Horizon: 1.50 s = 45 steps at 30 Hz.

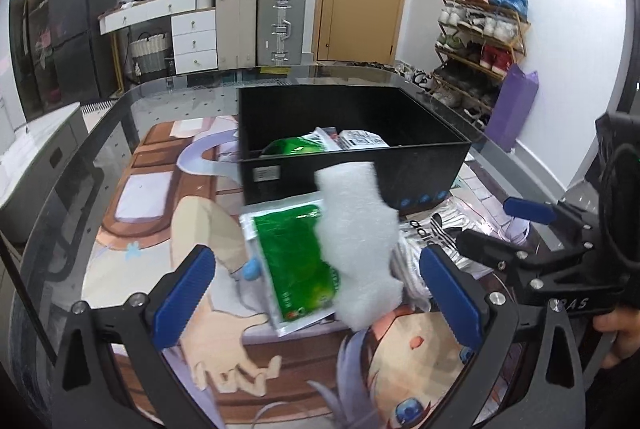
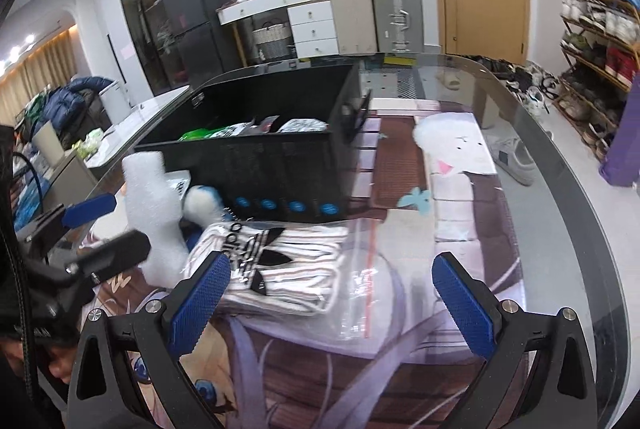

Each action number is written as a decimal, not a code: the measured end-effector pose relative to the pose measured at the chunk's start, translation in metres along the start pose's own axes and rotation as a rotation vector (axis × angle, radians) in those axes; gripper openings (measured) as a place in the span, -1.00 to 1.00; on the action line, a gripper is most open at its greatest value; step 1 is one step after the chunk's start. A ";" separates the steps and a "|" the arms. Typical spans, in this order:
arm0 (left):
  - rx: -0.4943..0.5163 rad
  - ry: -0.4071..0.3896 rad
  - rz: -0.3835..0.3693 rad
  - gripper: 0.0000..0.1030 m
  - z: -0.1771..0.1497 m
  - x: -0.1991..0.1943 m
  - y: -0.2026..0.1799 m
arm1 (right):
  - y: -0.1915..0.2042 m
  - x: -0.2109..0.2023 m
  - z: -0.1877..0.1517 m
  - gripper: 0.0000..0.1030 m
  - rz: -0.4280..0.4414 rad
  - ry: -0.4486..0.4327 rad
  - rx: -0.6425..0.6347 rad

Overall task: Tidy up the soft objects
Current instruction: 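Move the left tool to the white foam piece and close on it, then hold the foam with the left tool while the right tool grasps the bagged Adidas rope bundle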

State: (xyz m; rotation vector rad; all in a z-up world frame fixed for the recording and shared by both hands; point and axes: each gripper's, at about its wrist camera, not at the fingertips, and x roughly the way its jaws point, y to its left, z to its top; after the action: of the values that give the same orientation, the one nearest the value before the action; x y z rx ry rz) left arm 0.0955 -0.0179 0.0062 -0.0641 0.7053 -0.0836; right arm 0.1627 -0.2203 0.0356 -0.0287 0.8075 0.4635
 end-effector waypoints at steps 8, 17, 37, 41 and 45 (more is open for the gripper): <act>0.039 0.021 0.026 0.43 0.003 0.010 -0.011 | -0.011 -0.010 0.002 0.99 -0.007 -0.020 0.022; 0.056 0.015 0.006 -0.07 -0.001 0.003 -0.008 | -0.007 -0.011 0.000 0.99 -0.002 -0.020 0.017; 0.025 0.028 -0.004 0.29 -0.008 -0.006 0.002 | -0.004 -0.009 0.002 0.99 0.000 -0.020 0.010; 0.022 0.024 0.005 0.29 -0.010 -0.009 0.004 | -0.004 -0.009 0.002 0.99 0.000 -0.020 0.010; 0.018 0.009 0.005 0.20 -0.013 -0.015 0.006 | -0.005 -0.009 0.001 0.99 0.000 -0.020 0.010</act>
State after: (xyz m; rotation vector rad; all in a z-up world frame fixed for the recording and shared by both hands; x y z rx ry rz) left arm 0.0758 -0.0113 0.0058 -0.0448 0.7140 -0.0860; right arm 0.1604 -0.2275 0.0420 -0.0144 0.7900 0.4591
